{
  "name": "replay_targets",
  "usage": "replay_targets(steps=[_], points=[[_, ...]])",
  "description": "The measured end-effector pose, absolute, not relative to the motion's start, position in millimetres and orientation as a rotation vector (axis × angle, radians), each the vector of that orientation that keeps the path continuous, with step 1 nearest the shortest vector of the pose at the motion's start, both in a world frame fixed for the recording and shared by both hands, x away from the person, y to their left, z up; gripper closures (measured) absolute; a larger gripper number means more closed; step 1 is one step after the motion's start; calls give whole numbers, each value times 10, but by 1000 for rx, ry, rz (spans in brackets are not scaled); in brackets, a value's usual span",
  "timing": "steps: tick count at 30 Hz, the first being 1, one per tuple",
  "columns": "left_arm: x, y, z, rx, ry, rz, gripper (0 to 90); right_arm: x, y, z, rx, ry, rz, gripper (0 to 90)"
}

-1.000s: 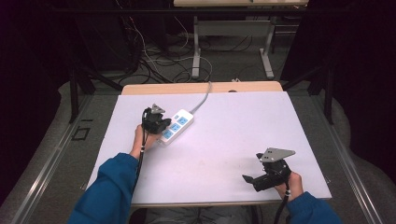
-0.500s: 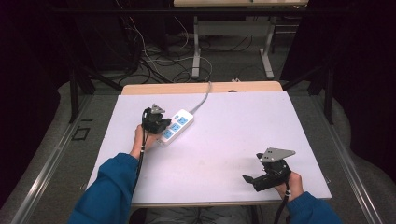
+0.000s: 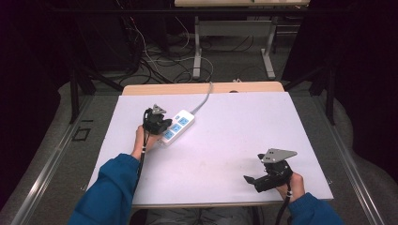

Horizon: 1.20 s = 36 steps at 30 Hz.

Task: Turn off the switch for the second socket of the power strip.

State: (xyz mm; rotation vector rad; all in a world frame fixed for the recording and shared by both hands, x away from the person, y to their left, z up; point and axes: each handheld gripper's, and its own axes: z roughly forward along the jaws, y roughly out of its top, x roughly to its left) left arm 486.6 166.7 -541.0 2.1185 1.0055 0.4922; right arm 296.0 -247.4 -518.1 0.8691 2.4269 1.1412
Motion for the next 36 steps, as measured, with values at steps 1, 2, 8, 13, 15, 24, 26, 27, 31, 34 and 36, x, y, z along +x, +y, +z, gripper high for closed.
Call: replay_targets(steps=[1,2,8,13,15,24,26,27,31,34,36], points=[[4865,1667,-5410,2119,1006,492,900,2964,-2474,-5182,862,2432,1139,46],[4865,1667,-5410,2119,1006,492,900,2968,-2472,-5183,857,2431,1140,46],[4862,1656,-5415,2115,1005,501,900,2960,-2472,-5181,868,2426,1143,46],[4868,1661,-5415,2113,1000,501,900,2957,-2471,-5180,875,2433,1139,46],[4863,1656,-5415,2114,1005,499,900,2960,-2473,-5179,868,2433,1139,46],[4862,1651,-5411,2119,1006,506,900,2970,-2475,-5181,852,2444,1137,46],[4863,1651,-5410,2121,1004,506,900,2962,-2469,-5183,865,2439,1140,47],[4859,1649,-5407,2126,1009,509,900,2959,-2467,-5184,870,2433,1142,47],[4862,1652,-5409,2123,1005,504,900,2969,-2474,-5184,853,2431,1140,47],[4863,1654,-5410,2121,1006,502,900,2969,-2477,-5178,850,2446,1130,47],[4864,1656,-5410,2120,1005,498,900,2968,-2471,-5184,855,2430,1141,47]])
